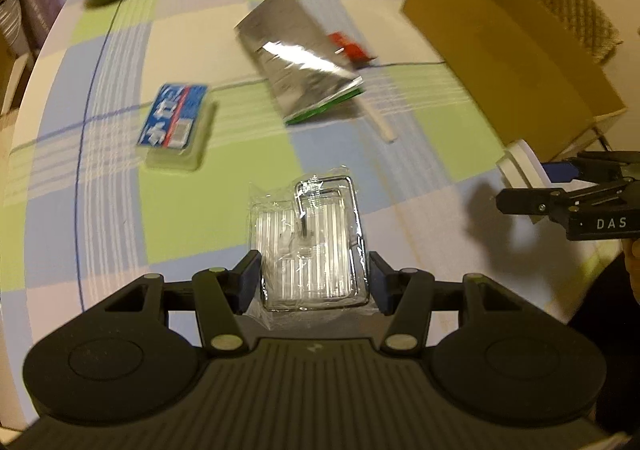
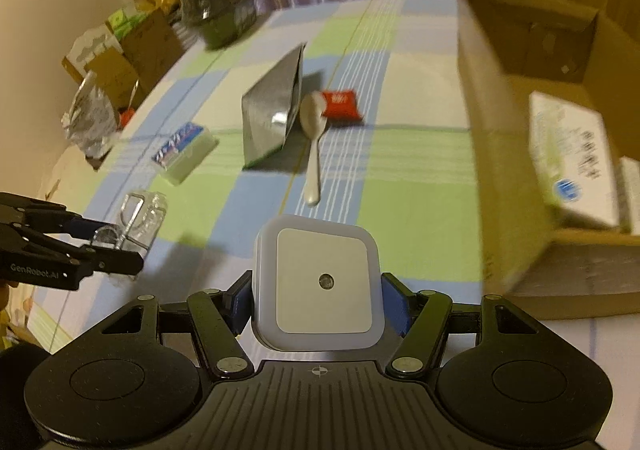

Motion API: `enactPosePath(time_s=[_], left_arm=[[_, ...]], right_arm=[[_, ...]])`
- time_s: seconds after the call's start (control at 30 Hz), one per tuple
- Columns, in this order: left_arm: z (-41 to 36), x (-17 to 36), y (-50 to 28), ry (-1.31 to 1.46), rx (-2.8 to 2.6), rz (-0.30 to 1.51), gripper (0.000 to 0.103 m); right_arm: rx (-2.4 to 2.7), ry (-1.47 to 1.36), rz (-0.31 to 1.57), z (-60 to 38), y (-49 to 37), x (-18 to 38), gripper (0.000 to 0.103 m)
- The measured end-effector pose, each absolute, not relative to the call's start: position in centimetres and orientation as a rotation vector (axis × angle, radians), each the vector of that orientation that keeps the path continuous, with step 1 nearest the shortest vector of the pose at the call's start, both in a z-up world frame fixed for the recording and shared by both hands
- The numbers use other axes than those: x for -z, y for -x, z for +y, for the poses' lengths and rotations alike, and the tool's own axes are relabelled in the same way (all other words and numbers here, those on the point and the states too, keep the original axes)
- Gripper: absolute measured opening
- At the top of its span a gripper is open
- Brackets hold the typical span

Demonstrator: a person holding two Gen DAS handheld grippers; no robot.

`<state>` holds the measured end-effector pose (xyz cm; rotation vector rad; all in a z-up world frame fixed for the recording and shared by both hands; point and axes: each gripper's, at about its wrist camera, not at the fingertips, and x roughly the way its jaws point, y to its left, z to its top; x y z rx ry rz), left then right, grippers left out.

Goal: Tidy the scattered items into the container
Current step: 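Carry the hook pack and night-light with both tools to the cardboard box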

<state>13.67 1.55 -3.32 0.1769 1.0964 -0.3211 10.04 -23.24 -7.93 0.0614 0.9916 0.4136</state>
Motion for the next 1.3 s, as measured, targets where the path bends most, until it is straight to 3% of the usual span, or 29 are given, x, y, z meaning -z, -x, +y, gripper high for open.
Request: enactPosePath(time_s=[0.5,0.87,1.2,1.23,1.27,1.3], left_arm=[[-13.9,-2.9,-14.9,-0.27,0.565,0.952,0.051],[-26.1,-3.7,-18.6,-0.281,0.688,0.897,0.051],[-29.7,-0.3,-21.6,-0.291,0.674,0.939,0.051],[-29.7,-0.1,-21.8,-0.292,0.668,0.937,0.057],[-29.7,-0.1,-22.0,-0.296,0.661,0.931,0.071],[-29.5,-0.2,-21.9,-0.303,0.657,0.918,0.074]], right_arm=[[-0.222,-0.061,0.767,-35.1,-10.7,-2.0,0.067],[-0.121,-0.094,0.754,-42.0,-14.1,-1.6,0.067],[-0.104,-0.122,0.775,-44.6,-15.4,0.1,0.067],[-0.103,-0.125,0.776,-44.7,-15.4,0.2,0.067],[-0.103,-0.126,0.778,-44.8,-15.5,0.3,0.067],[-0.104,-0.126,0.78,-44.9,-15.5,0.4,0.067]])
